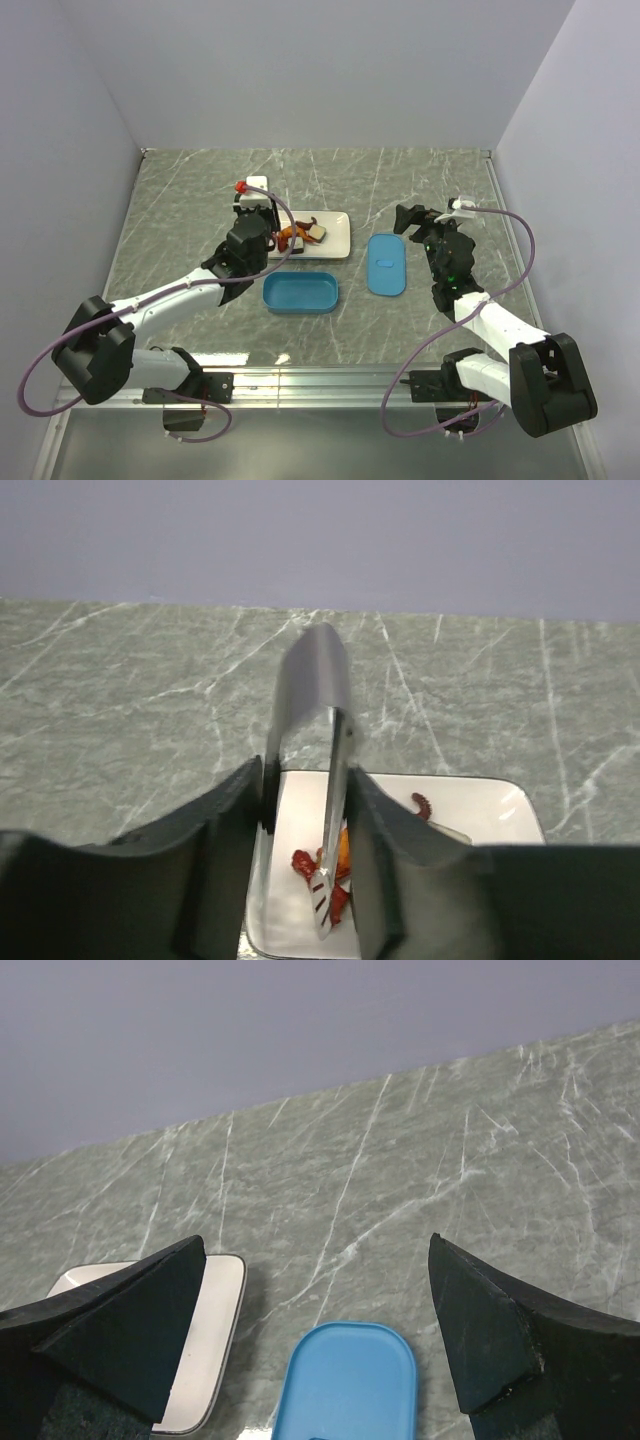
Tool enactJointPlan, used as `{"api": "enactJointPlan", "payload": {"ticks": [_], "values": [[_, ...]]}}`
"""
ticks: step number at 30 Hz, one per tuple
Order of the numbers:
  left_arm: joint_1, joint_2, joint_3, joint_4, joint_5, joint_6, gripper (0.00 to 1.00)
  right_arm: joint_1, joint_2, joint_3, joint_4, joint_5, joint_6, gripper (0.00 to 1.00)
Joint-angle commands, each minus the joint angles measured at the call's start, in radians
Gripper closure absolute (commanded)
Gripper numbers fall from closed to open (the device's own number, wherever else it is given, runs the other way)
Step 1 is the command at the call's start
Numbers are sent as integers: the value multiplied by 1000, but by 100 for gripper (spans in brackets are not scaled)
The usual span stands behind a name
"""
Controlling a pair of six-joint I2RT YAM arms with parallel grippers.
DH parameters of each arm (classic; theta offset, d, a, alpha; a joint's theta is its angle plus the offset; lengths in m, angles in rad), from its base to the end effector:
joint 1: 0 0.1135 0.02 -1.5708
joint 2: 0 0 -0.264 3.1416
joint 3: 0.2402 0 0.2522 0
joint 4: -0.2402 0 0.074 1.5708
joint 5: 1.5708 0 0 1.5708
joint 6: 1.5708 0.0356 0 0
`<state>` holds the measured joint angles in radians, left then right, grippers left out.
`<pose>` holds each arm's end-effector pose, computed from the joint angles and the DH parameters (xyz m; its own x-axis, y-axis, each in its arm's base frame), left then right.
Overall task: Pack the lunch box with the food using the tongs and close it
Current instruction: Pick up the food using the clamp
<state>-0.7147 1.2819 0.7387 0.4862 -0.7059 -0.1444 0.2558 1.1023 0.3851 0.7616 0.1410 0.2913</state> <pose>0.2315 -0.1703 0.2855 -0.0440 -0.1068 -0.9933 0.0033 0.9942 -0.1071 0.2276 0.0544 0.2381 0.0082 0.2961 -0.9551 -0.1222 0.9483 0.2929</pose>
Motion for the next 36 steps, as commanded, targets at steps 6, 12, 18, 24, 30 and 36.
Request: {"api": "enactJointPlan", "payload": {"ticks": [6, 12, 18, 24, 30, 36], "values": [[0, -46, -9, 78, -14, -44, 53, 3, 8, 9, 36, 0, 3, 1], [0, -82, -32, 100, 0, -84, 54, 2, 7, 3, 38, -4, 5, 1], [0, -82, -33, 94, 20, -99, 54, 3, 13, 5, 41, -11, 5, 1], [0, -87, -48, 135, 77, -129, 55, 3, 13, 3, 41, -14, 6, 1], [-2, -67, -32, 160, 155, -139, 56, 3, 10, 0, 41, -15, 8, 1], [-9, -21, 5, 154, 175, -138, 56, 3, -4, -6, 41, -14, 8, 1]]}}
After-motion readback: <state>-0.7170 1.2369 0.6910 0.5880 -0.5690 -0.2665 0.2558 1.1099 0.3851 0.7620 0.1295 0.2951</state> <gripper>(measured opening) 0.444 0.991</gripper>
